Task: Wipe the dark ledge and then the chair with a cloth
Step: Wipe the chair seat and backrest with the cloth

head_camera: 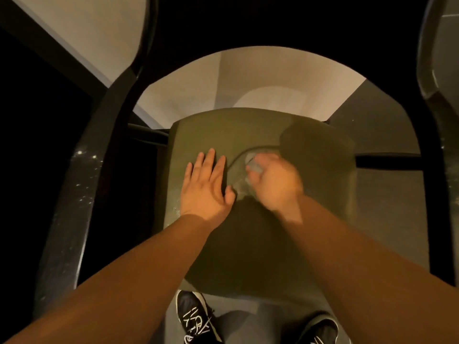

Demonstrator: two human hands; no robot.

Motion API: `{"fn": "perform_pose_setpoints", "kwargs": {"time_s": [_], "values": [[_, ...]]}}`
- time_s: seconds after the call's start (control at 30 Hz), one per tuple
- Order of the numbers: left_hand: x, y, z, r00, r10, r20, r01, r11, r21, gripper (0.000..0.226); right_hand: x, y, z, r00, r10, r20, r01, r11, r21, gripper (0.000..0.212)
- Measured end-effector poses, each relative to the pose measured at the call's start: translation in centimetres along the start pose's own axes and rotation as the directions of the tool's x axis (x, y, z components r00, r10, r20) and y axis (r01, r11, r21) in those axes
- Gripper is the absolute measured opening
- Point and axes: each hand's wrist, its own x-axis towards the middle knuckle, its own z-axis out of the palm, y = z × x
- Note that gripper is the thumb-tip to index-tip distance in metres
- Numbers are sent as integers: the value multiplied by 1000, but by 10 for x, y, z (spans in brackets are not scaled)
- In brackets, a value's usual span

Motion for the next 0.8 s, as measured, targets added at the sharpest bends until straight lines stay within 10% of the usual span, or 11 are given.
{"fn": "perform_pose_setpoints", "kwargs": {"time_s": [0.13,0.3,0.4,0.8], "values": [[-91,-40,17,995,-94,20,94,996,-2,74,-20,-19,11,955,-239,178,256,963,-84,22],[-130,-41,39,975,-221,-15,219,974,-62,75,25,-1,2,997,21,-73,-27,997,-79,22],[-128,-44,43,975,-215,-50,212,975,-69,76,11,-19,16,996,-58,-66,58,998,-14,27],[-163,-35,7,946,-313,87,324,883,-341,62,-108,-76,44,905,-92,416,111,993,-24,57]]}}
